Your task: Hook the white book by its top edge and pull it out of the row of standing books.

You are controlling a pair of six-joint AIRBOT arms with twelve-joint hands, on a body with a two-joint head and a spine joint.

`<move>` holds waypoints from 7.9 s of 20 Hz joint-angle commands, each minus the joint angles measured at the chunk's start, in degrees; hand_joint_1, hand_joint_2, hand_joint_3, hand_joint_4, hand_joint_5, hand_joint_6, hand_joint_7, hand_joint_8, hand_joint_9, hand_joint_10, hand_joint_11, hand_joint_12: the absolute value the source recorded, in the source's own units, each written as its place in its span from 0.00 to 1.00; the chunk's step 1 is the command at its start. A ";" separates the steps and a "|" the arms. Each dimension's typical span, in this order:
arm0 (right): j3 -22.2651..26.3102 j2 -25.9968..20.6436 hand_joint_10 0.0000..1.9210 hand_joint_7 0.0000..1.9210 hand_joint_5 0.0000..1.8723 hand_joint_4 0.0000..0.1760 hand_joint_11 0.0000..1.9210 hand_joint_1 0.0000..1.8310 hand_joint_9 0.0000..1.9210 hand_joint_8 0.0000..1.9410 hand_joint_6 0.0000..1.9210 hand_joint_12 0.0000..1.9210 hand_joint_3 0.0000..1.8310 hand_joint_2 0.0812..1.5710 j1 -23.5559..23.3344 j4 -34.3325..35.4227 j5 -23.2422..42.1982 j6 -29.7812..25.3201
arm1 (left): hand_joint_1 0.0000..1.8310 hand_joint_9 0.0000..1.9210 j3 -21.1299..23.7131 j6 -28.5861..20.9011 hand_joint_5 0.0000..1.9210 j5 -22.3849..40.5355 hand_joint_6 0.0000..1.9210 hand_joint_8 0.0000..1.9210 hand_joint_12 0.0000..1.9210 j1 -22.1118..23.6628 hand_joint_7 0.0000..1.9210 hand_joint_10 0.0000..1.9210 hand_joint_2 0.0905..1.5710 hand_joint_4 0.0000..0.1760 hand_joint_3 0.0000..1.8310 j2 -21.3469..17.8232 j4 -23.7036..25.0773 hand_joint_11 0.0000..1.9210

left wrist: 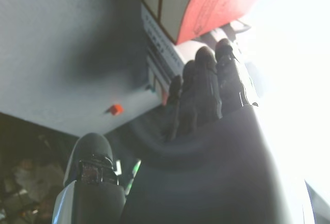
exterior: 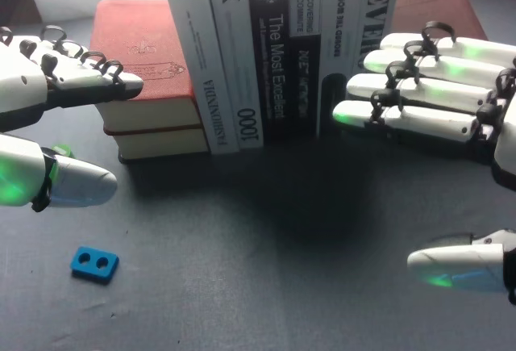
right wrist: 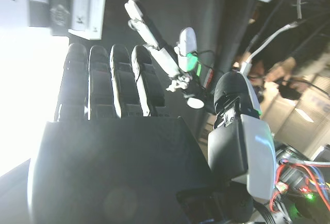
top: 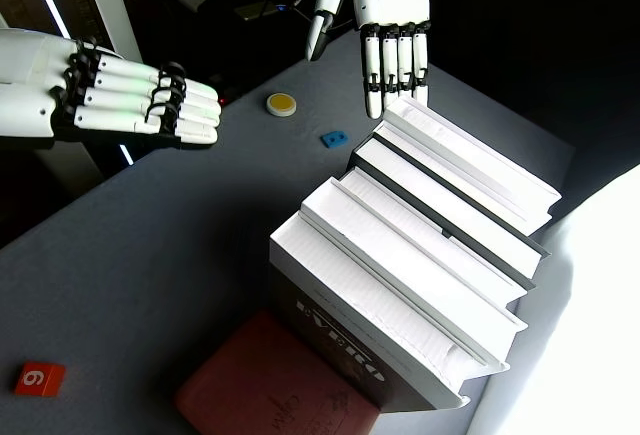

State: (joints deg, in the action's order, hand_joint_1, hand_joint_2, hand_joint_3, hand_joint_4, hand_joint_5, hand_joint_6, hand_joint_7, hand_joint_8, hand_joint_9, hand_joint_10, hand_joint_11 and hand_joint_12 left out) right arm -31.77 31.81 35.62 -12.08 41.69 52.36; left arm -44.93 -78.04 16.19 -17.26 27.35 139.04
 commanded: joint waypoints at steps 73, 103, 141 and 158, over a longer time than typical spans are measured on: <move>-17.36 27.43 0.00 0.05 0.07 0.00 0.00 0.00 0.02 0.00 0.00 0.00 0.00 0.73 -4.94 38.28 22.40 56.54 | 0.00 0.00 -2.34 1.24 0.00 -1.52 0.00 0.00 0.03 1.29 0.01 0.00 0.77 0.00 0.00 0.85 -0.78 0.00; 3.14 12.58 0.00 0.04 0.05 0.00 0.00 0.00 0.02 0.00 0.00 0.00 0.00 0.74 -1.99 37.88 16.77 73.28 | 0.00 0.02 -3.45 1.01 0.02 -1.56 0.00 0.00 0.09 1.33 0.02 0.00 0.76 0.00 0.00 0.23 -0.91 0.00; 12.64 5.22 0.00 0.06 0.08 0.00 0.01 0.00 0.03 0.00 0.00 0.00 0.00 0.75 4.00 41.50 8.41 78.60 | 0.00 0.01 -3.70 1.02 0.00 -1.52 0.00 0.00 0.07 1.04 0.01 0.00 0.76 0.00 0.00 0.25 -0.91 0.00; 10.07 7.42 0.00 0.06 0.08 0.00 0.00 0.00 0.03 0.00 0.00 0.01 0.00 0.75 6.48 46.34 4.42 82.30 | 0.00 0.00 -4.31 1.02 0.00 -1.86 0.00 0.00 0.05 0.97 0.00 0.00 0.75 0.00 0.00 0.42 -0.88 0.00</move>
State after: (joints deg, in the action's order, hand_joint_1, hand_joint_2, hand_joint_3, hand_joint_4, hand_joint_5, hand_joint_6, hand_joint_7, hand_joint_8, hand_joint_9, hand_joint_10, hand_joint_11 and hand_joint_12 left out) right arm -21.74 39.42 42.52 36.51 40.32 134.61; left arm -49.04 -76.95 18.74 -16.73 27.77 139.04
